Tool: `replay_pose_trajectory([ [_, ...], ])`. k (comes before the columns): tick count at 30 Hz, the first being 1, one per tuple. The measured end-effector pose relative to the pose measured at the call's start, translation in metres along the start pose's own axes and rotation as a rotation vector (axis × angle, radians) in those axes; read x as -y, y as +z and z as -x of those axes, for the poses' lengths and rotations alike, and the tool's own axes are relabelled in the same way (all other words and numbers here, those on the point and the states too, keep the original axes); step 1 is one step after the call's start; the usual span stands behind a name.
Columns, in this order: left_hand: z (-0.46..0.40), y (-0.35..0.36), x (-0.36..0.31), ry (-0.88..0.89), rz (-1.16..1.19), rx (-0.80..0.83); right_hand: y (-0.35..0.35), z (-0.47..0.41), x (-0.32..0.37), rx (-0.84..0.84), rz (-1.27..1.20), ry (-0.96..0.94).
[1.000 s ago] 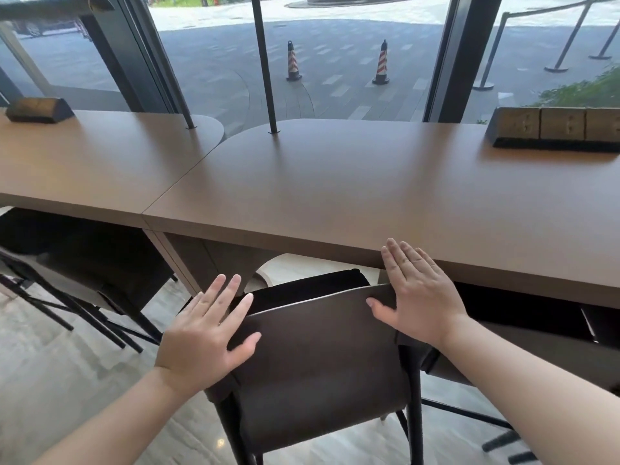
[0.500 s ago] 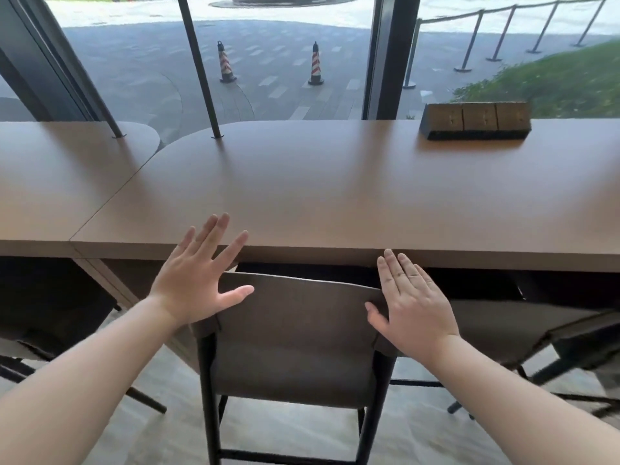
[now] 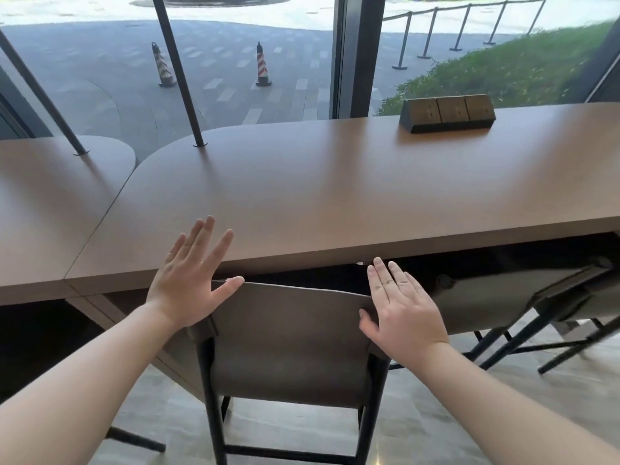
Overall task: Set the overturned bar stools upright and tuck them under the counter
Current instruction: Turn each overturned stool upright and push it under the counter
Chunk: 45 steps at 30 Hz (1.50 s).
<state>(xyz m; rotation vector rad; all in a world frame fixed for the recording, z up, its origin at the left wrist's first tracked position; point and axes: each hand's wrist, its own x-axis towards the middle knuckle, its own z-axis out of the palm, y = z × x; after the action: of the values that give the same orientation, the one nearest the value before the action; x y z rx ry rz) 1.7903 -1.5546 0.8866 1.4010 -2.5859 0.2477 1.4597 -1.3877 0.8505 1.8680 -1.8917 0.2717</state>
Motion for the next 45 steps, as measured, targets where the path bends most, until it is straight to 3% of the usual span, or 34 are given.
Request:
replay_pose_trajectory([
  [6,-0.001,0.001,0.003,0.021,0.041,-0.008,-0.009,0.014,0.01,0.001,0.033,0.036],
  [12,0.001,0.003,0.005,0.021,-0.045,0.025,-0.021,0.015,0.02,0.114,0.072,0.074],
  [18,0.007,0.011,0.027,0.103,-0.154,0.031,-0.02,0.003,0.058,0.156,0.166,-0.122],
  [25,0.023,0.019,0.044,0.19,-0.206,0.028,-0.015,0.009,0.06,0.13,0.073,-0.176],
  [29,0.026,0.015,0.043,0.16,-0.195,0.039,-0.008,0.001,0.061,0.188,0.022,-0.102],
  [40,0.067,0.013,0.022,-0.044,-0.142,0.132,-0.001,-0.007,0.047,0.172,0.006,-0.184],
  [45,0.082,0.012,-0.01,-0.135,-0.107,0.163,0.0,-0.006,0.03,0.251,0.002,-0.179],
])
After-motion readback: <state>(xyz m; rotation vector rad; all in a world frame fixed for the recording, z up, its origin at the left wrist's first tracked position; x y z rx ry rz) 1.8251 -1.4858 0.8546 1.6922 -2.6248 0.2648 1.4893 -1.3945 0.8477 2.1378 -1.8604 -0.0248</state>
